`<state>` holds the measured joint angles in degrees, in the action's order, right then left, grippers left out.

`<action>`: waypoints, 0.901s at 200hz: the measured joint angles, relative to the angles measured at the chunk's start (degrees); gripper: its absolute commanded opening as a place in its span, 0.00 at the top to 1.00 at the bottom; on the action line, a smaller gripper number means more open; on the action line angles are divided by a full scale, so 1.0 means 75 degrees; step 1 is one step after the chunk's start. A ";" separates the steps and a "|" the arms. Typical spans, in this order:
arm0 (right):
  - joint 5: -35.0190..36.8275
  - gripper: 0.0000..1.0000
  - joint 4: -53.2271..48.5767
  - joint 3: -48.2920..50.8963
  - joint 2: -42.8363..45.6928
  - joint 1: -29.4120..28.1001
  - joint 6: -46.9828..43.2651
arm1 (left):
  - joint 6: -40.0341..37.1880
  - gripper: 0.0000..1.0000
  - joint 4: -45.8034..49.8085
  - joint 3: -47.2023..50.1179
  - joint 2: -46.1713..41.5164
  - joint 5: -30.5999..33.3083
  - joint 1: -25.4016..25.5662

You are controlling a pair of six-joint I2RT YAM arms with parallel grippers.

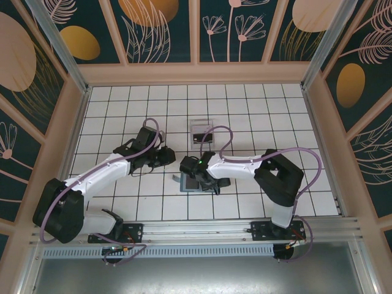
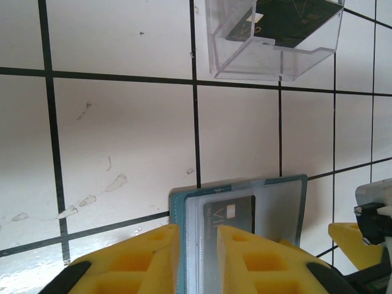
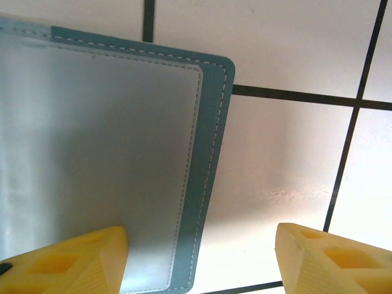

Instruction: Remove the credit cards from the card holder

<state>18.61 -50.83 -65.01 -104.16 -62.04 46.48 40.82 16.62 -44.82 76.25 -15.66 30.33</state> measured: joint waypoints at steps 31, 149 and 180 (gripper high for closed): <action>0.0000 0.34 0.0038 0.0012 0.0096 0.0009 0.0003 | 0.0117 0.76 -0.0017 0.0000 0.0000 -0.0055 0.0119; -0.0702 0.46 0.0799 -0.0321 0.1139 0.0248 -0.0149 | 0.0428 0.77 -0.0592 0.0003 0.0291 -0.0801 0.0361; -0.1673 0.66 0.1938 0.0192 0.1559 0.0647 -0.0143 | 0.0460 0.80 -0.0764 0.0058 0.0460 -0.0994 0.0382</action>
<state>6.07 -36.29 -63.57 -92.47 -57.19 45.41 44.27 10.90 -44.38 79.70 -23.11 33.19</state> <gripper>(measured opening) 0.405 0.211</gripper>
